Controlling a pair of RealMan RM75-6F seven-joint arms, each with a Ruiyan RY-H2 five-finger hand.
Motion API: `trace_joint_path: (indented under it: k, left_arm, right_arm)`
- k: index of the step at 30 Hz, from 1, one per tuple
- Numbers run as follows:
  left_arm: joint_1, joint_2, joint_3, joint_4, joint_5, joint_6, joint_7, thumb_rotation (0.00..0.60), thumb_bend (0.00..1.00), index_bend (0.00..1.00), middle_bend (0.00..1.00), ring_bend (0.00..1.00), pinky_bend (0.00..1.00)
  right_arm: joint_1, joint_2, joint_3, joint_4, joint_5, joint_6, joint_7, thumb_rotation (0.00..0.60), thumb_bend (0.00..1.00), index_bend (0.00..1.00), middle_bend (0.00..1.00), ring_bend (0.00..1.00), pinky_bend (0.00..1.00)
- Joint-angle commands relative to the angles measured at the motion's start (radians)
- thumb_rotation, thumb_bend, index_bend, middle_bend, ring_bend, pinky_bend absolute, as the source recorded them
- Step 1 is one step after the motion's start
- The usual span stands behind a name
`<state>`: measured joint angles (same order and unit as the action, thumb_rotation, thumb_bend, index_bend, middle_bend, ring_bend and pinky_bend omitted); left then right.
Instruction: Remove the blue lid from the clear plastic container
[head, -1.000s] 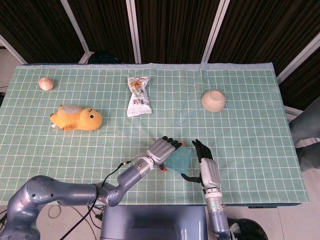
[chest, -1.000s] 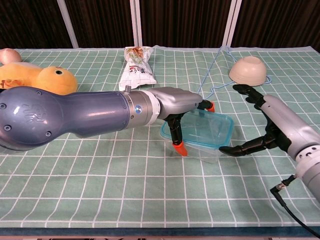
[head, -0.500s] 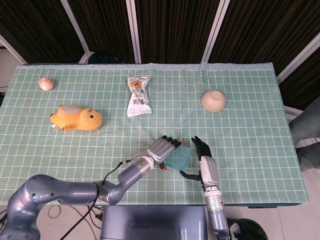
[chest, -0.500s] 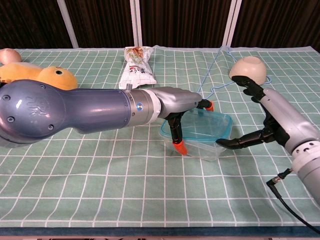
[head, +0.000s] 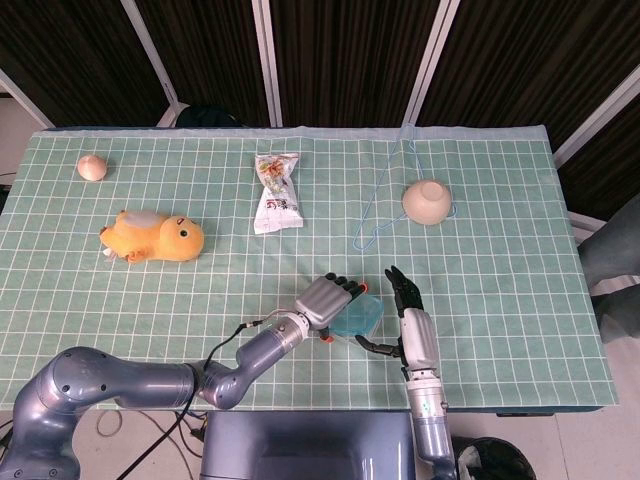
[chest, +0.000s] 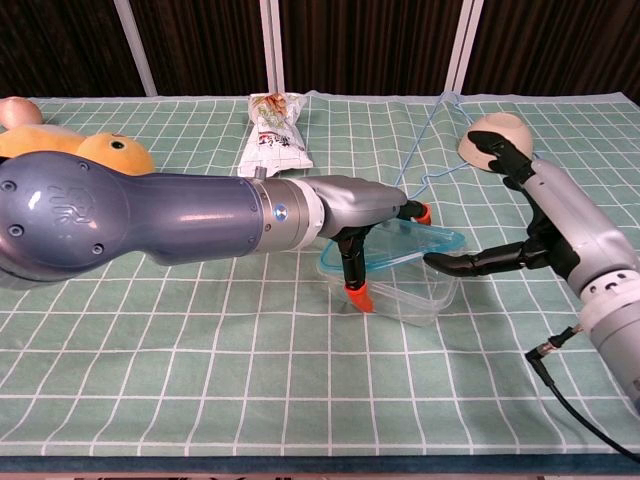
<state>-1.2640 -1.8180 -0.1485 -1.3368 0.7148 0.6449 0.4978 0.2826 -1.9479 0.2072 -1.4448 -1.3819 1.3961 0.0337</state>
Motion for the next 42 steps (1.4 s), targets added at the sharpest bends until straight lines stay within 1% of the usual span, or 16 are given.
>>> trace_joint_path:
  k: [1,5,11,18,19,21,22,23,24,26,29,33,39,42]
  left_arm:
    - [-0.004,0.005,0.005,-0.004,-0.007,-0.001,0.004,0.6,0.02,0.1,0.14,0.17,0.31]
    - [-0.007,0.008,0.008,-0.012,-0.015,0.005,0.003,0.6,0.02,0.08,0.12,0.16,0.3]
    - [-0.008,0.01,0.0,-0.018,-0.017,0.016,-0.009,0.6,0.0,0.01,0.06,0.1,0.26]
    - [-0.011,0.012,0.006,-0.023,-0.022,0.013,-0.014,0.6,0.0,0.0,0.02,0.08,0.25]
    - [-0.011,0.013,0.007,-0.024,-0.022,0.013,-0.014,0.6,0.0,0.0,0.02,0.07,0.24]
    - [-0.012,0.014,0.008,-0.027,-0.022,0.015,-0.016,0.6,0.0,0.0,0.01,0.06,0.24]
    - [-0.012,0.015,0.008,-0.027,-0.021,0.016,-0.017,0.6,0.0,0.0,0.01,0.05,0.24]
    - [-0.013,0.016,0.007,-0.028,-0.021,0.017,-0.018,0.6,0.0,0.0,0.0,0.05,0.24]
    - [-0.014,0.017,0.007,-0.028,-0.02,0.018,-0.018,0.6,0.0,0.0,0.0,0.05,0.24]
    - [-0.014,0.018,0.009,-0.029,-0.019,0.021,-0.017,0.6,0.0,0.0,0.0,0.05,0.24]
    - [-0.014,0.02,0.009,-0.031,-0.017,0.029,-0.016,0.6,0.0,0.0,0.0,0.05,0.23]
    - [-0.008,0.025,0.013,-0.041,-0.011,0.042,-0.017,0.6,0.0,0.0,0.0,0.05,0.23]
    - [-0.006,0.043,0.022,-0.067,-0.002,0.045,-0.014,0.6,0.0,0.0,0.0,0.03,0.21]
    - [-0.005,0.059,0.023,-0.084,0.003,0.049,-0.013,0.6,0.0,0.0,0.0,0.03,0.2]
  right_arm:
    - [0.0,-0.002,0.004,0.0,0.008,-0.001,-0.001,0.6,0.22,0.0,0.0,0.0,0.0]
    - [0.003,-0.006,0.01,0.003,0.015,-0.003,-0.007,0.6,0.22,0.0,0.0,0.0,0.0]
    - [0.002,0.003,0.004,0.001,0.015,-0.003,-0.024,0.6,0.22,0.0,0.0,0.0,0.0]
    - [-0.008,0.01,-0.018,0.01,0.021,-0.008,-0.028,0.6,0.22,0.0,0.0,0.0,0.0]
    - [-0.008,0.01,-0.019,0.012,0.018,-0.007,-0.028,0.6,0.22,0.01,0.0,0.0,0.0]
    - [-0.007,0.01,-0.023,0.015,0.01,-0.005,-0.025,0.6,0.22,0.09,0.0,0.0,0.0]
    - [-0.007,0.01,-0.026,0.016,0.007,-0.004,-0.025,0.6,0.22,0.16,0.0,0.0,0.0]
    - [-0.006,0.01,-0.027,0.018,0.004,-0.003,-0.024,0.6,0.24,0.22,0.0,0.0,0.0]
    - [-0.005,0.01,-0.027,0.02,0.003,-0.005,-0.023,0.6,0.26,0.26,0.0,0.0,0.0]
    - [-0.004,0.009,-0.025,0.023,0.006,-0.008,-0.021,0.6,0.28,0.29,0.0,0.0,0.0]
    - [-0.003,0.008,-0.023,0.027,0.01,-0.012,-0.023,0.6,0.32,0.3,0.0,0.0,0.0]
    - [0.001,0.004,-0.02,0.032,0.014,-0.017,-0.027,0.6,0.39,0.37,0.0,0.0,0.0]
    - [0.01,0.0,-0.016,0.042,0.007,-0.018,-0.037,0.6,0.55,0.45,0.01,0.0,0.0]
    - [0.008,0.001,-0.017,0.048,0.008,-0.015,-0.035,0.6,0.66,0.48,0.01,0.0,0.0]
